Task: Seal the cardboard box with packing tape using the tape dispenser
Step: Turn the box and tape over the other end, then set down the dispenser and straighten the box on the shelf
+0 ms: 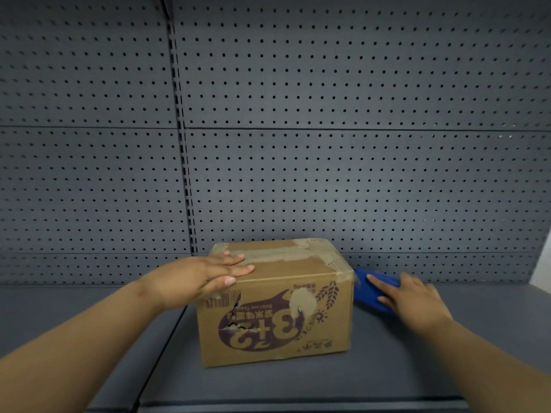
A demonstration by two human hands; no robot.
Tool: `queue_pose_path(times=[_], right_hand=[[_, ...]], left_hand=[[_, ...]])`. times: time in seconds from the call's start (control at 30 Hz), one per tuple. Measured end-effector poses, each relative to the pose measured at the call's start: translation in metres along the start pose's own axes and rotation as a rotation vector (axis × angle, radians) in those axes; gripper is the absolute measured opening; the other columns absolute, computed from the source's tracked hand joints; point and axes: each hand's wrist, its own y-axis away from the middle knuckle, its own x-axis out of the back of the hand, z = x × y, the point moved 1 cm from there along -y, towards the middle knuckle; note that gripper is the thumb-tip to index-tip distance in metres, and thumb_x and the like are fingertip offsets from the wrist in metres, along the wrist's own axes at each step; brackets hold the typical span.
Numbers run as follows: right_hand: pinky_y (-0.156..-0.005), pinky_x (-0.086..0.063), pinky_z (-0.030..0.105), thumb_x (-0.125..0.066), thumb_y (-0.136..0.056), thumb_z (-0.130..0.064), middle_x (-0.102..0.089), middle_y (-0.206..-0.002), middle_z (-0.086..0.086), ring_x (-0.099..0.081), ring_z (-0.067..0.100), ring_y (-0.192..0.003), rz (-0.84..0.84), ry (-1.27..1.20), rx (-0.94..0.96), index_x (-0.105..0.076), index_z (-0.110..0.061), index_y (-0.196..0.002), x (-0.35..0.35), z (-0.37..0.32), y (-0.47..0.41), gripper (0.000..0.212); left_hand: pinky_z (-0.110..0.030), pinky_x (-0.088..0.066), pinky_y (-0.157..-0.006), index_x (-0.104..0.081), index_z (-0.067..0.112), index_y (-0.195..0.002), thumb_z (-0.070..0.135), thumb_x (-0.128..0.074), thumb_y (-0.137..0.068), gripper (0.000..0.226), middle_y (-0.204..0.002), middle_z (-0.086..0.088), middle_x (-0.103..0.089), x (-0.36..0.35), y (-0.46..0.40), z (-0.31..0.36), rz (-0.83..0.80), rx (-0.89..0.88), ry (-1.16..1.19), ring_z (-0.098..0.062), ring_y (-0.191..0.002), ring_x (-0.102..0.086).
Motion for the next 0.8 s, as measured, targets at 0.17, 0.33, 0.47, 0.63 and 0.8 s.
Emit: queue_pose_path(times=[0.17,0.33,0.47,0.63,0.8], right_hand=[[-0.104,-0.030,0.036,-0.022,-0.099,-0.047,-0.039,-0.132,0.006,-0.039,0.022,-0.122,-0.037,0.043,0.023,0.003,-0.050,-0.143,-0.020,0.001,0.001,0.052],[-0.112,-0.021,0.038,-0.026,-0.100,-0.039,-0.040,-0.136,0.005,-0.039,0.024,-0.125,-0.048,0.077,0.028,0.011,-0.048,-0.142,-0.023,0.003,0.001,0.057],[-0.117,-0.010,0.040,-0.027,-0.101,-0.032,-0.042,-0.134,0.005,-0.037,0.024,-0.128,-0.038,0.067,0.061,0.015,-0.049,-0.140,-0.019,0.006,0.004,0.060],[-0.076,-0.043,0.038,-0.050,-0.095,-0.027,-0.059,-0.099,0.010,-0.053,0.029,-0.083,0.306,-0.381,0.006,0.001,-0.036,-0.143,0.008,0.000,-0.008,0.070],[-0.110,-0.026,0.036,-0.029,-0.099,-0.043,-0.040,-0.147,-0.004,-0.034,0.015,-0.137,0.279,-1.321,-0.196,-0.036,-0.032,-0.142,0.078,-0.060,-0.006,0.045]], left_hand=[[-0.009,-0.005,-0.109,-0.015,0.078,-0.118,0.078,-0.004,-0.075,0.044,-0.148,0.032,-0.010,-0.002,-0.001,-0.006,0.032,-0.026,-0.003,0.014,-0.136,-0.001],[-0.010,-0.004,-0.109,-0.009,0.081,-0.115,0.078,-0.002,-0.074,0.042,-0.146,0.033,-0.008,-0.001,-0.002,-0.008,0.022,-0.018,0.013,0.016,-0.135,0.004],[-0.006,-0.006,-0.104,-0.005,0.081,-0.114,0.079,0.002,-0.073,0.041,-0.146,0.031,-0.009,0.003,0.001,-0.011,0.043,0.008,-0.031,0.012,-0.136,-0.001],[-0.034,-0.039,-0.104,-0.034,0.040,-0.137,0.066,-0.009,-0.089,0.060,-0.140,0.011,-0.044,-0.003,0.007,-0.007,0.385,-0.007,-0.167,-0.006,-0.127,-0.040],[-0.024,-0.023,-0.109,-0.036,0.048,-0.127,0.079,-0.010,-0.076,0.066,-0.137,0.021,-0.037,-0.021,0.012,0.005,0.641,0.320,0.562,0.000,-0.130,-0.032]])
